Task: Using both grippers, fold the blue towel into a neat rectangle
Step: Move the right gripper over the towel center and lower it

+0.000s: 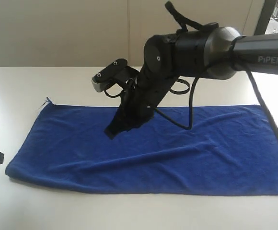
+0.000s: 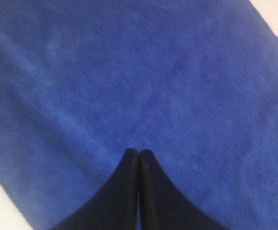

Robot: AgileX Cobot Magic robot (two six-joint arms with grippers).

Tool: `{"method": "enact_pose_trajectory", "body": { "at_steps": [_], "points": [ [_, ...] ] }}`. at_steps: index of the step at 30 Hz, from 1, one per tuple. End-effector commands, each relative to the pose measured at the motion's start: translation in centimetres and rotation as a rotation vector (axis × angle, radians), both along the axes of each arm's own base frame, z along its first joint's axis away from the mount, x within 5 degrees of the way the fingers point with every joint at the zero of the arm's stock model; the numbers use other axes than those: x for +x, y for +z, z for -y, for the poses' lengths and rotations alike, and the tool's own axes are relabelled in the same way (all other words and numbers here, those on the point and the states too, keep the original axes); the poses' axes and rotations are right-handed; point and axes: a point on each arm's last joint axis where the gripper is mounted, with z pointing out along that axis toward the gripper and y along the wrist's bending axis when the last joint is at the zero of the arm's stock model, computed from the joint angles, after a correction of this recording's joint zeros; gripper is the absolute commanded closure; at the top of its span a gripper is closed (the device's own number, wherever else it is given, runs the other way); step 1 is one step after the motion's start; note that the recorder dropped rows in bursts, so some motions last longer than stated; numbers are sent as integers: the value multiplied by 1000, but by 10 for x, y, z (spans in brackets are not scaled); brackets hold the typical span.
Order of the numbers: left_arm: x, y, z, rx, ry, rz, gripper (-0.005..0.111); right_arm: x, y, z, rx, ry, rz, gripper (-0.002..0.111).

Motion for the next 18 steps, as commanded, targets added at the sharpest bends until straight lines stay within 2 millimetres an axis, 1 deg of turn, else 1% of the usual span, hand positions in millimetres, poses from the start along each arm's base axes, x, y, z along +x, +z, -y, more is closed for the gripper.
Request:
{"method": "enact_pose_trajectory", "body": {
  "at_steps": [1,3,5,7,10,11,13,16,18],
  "points": [
    [2,-3,-6,39,76,0,71,-5,-20,12,-87,-31,-6,108],
    [5,-12,-8,47,88,-27,70,-6,-28,13,-85,-37,9,108],
    [8,-27,-8,20,103,-80,70,-7,-32,15,-78,-42,19,108],
    [13,-35,-7,-10,106,-81,70,-7,-33,15,-78,-42,20,108],
    [20,-36,-2,-75,70,-4,70,-7,-38,15,-83,-41,10,108],
    [23,-34,1,-106,39,45,70,-6,-43,14,-90,-41,-2,108],
    [27,-31,3,-108,-17,132,70,-5,-57,13,-102,-47,-35,108],
    [29,-33,0,-70,2,146,70,-5,-70,13,-121,-53,-75,108],
    [30,-34,-3,-43,18,143,70,-5,-73,13,-124,-53,-81,108]
  ]
}}
